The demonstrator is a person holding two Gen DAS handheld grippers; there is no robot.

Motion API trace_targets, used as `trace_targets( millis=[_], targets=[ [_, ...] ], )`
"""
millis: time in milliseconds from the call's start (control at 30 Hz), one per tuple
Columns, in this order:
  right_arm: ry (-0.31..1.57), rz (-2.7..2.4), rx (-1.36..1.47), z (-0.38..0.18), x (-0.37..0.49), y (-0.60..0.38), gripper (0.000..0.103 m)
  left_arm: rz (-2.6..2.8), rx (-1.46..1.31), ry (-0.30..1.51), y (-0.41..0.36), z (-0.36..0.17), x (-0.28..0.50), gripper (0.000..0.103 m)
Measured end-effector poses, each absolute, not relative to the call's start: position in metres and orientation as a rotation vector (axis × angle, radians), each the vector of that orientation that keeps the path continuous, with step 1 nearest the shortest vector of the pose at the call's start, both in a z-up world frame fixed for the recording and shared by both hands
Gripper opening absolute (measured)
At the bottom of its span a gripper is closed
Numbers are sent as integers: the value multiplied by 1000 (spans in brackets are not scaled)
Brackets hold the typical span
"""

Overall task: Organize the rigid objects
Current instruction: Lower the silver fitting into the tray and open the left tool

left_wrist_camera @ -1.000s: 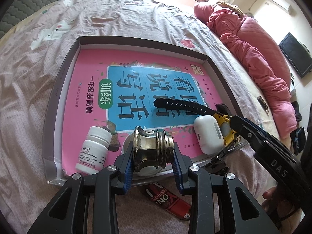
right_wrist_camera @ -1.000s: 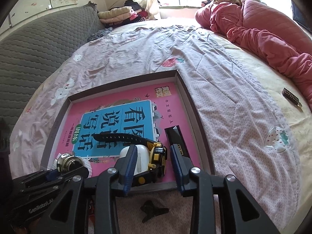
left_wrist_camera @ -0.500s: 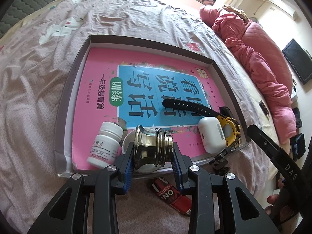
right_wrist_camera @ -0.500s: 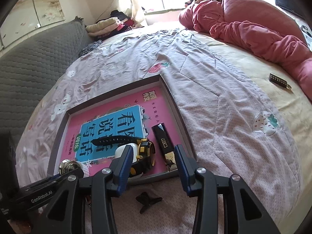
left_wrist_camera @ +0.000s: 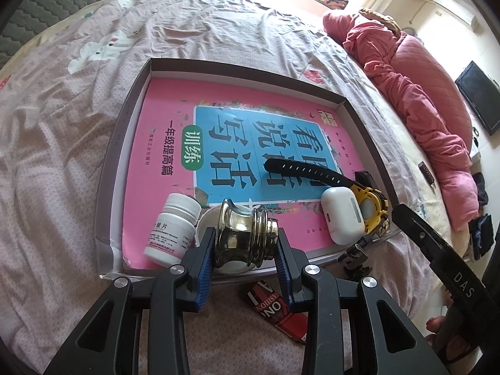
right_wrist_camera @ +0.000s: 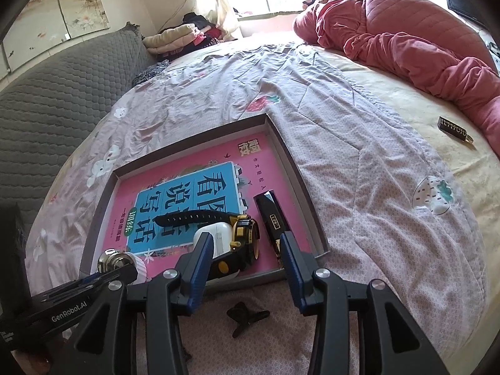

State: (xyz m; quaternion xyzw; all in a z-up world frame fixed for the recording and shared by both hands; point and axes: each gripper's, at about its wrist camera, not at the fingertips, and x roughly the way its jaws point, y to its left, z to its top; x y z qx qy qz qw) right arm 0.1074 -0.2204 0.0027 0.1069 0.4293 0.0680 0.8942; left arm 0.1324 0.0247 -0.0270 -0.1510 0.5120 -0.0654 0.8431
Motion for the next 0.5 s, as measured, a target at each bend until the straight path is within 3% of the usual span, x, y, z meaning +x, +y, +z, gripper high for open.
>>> trace_targets(
  millis=[500],
  targets=[
    [901, 137, 215, 0, 105, -220, 44, -136, -313, 1076, 23, -26, 132, 41]
  ],
)
